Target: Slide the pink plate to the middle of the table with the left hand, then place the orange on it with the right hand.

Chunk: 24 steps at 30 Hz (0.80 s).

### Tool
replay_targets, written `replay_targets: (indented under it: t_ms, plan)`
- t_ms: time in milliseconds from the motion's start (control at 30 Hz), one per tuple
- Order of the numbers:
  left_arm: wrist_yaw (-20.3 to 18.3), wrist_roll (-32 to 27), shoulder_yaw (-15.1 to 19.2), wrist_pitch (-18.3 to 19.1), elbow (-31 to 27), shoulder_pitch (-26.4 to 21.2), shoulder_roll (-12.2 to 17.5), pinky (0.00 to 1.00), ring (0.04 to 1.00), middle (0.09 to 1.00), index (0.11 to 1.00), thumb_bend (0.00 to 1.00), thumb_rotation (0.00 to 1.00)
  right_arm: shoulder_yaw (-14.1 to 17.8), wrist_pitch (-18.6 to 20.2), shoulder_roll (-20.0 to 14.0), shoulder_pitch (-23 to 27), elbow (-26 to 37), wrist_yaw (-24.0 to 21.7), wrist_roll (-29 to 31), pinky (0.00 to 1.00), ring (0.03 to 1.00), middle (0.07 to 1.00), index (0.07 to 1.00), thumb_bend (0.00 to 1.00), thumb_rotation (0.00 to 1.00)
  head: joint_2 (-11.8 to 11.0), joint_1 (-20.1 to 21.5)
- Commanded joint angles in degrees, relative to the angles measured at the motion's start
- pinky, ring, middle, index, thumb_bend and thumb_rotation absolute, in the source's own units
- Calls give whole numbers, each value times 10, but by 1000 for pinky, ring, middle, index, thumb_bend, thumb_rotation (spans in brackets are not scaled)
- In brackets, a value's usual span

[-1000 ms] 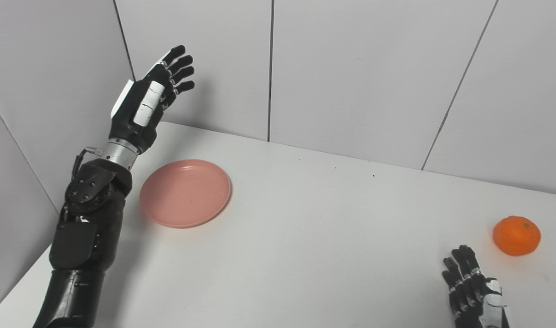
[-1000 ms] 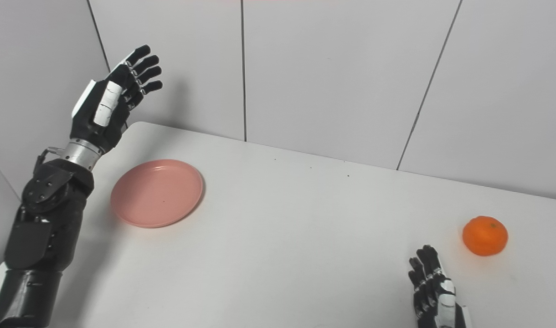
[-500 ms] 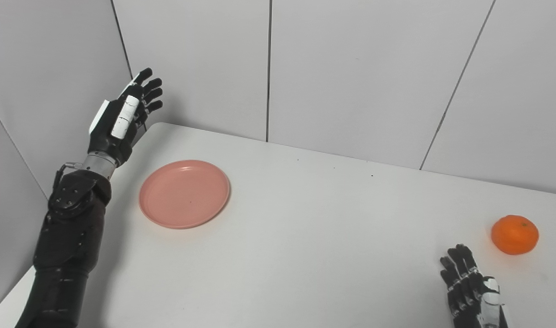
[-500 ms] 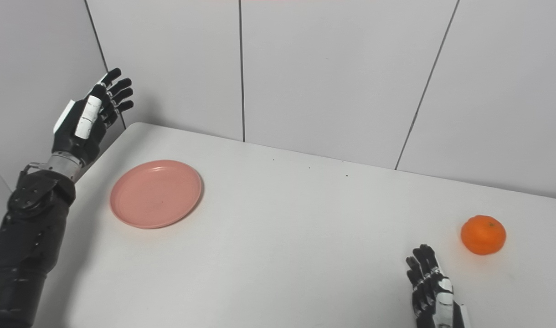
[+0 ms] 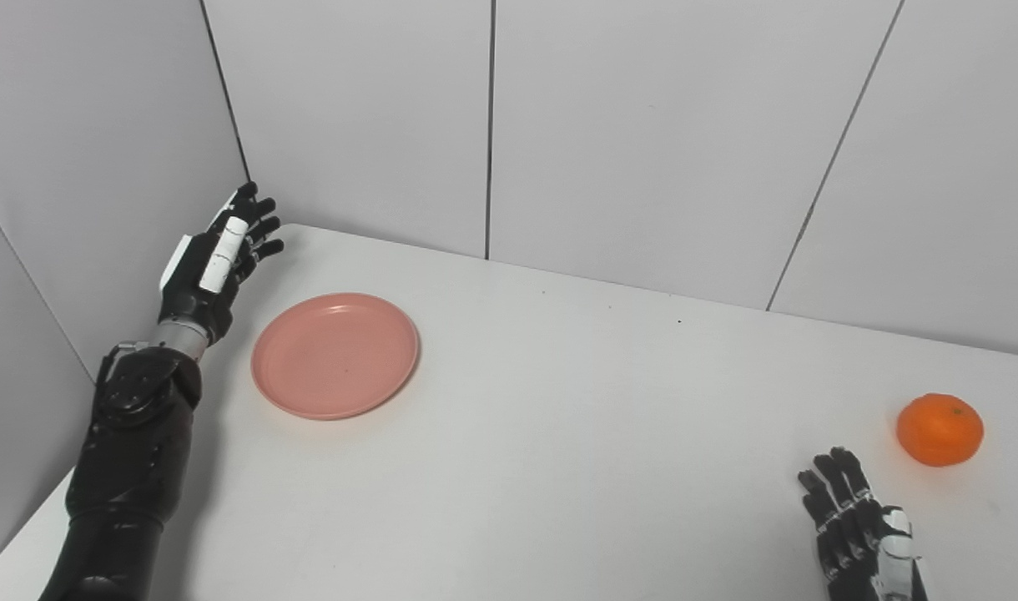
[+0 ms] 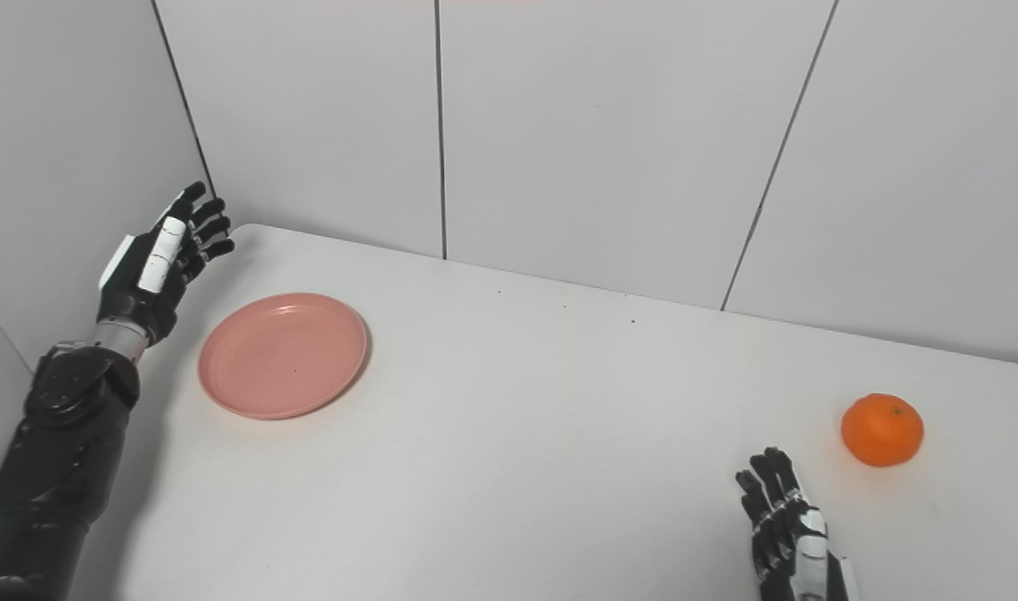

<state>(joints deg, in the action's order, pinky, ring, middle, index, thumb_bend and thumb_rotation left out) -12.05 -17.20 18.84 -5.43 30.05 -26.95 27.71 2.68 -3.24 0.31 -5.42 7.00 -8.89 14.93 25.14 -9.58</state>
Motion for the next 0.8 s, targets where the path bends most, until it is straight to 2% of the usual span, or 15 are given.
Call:
replay_targets:
  t_ms: [0, 267, 500, 767]
  plan:
    - [0, -5, 8, -31, 7, -17, 11, 843, 898, 888, 925, 967, 772, -3, -13, 10, -18, -21, -1, 7, 985, 913, 924, 910, 733, 984, 1, 0]
    - [-14, -6, 10, -61, 92, -30, 21, 820, 879, 862, 902, 1000, 735, -3, -17, 7, -21, -19, -2, 5, 985, 911, 921, 907, 738, 982, 5, 3]
    - [-26, -2, 6, -84, 140, -38, 26, 824, 862, 861, 919, 1000, 763, -3, -19, 4, -22, -20, -5, 7, 971, 905, 915, 906, 735, 987, 9, 2]
    - [-27, -1, 5, -97, 167, -43, 30, 798, 861, 860, 911, 1000, 771, -4, -17, 4, -23, -16, -4, 6, 973, 903, 914, 904, 748, 983, 11, 2]
